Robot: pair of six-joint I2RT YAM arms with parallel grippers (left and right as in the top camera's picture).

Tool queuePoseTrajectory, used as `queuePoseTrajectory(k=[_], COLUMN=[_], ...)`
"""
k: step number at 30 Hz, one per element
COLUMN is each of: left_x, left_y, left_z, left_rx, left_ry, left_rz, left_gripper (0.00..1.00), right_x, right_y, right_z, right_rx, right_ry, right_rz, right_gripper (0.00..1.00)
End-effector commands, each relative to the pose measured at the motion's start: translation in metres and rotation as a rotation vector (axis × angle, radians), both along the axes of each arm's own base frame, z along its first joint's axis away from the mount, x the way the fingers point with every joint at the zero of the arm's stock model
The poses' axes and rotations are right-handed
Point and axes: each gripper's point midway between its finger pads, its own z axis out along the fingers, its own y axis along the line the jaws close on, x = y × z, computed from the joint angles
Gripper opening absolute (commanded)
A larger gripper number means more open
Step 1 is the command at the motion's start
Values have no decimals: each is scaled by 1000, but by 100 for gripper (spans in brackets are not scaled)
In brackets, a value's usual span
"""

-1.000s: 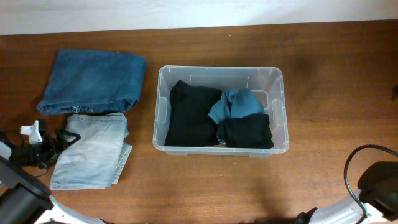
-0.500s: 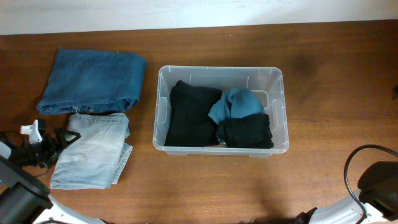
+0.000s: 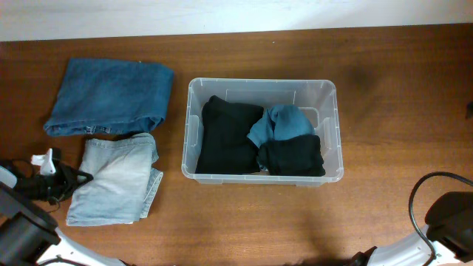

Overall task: Pack container
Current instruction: 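Grasp the light blue jeans' edge with the left gripper, then lift the light blue jeans and carry them right toward the container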

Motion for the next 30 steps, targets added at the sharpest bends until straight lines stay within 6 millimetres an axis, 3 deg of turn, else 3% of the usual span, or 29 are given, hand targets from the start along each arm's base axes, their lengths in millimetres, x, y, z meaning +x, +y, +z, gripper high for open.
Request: queuePoseTrajectory(k=[1,4,9,16,22,30], left_x=[-21,-16,23,72,87,94], left_y=[-10,-12,-23,-15,3,9], left_z=[-26,-24,11,91,149,257], left_rx=[-10,-30,-184,-364,-272,-101], left_ry=[111,81,-141,-441,-528,-689], left_rz=[-33,-25,34,90,54,13], left_gripper=[1,1,0,1,1,1], right_x=[-5,-5,-5,-5,-4,-4], right_y=[2,2,2,2,2,2], right_z=[7,7,7,7,7,7], right_rx=[-13,-13,-13,-13,-13,-13], right_ry=[-10,-9,-9,-10,-10,-10], right_rz=[-1,-1,-1,-1,-1,-1], right_gripper=[98,98,98,98,99,98])
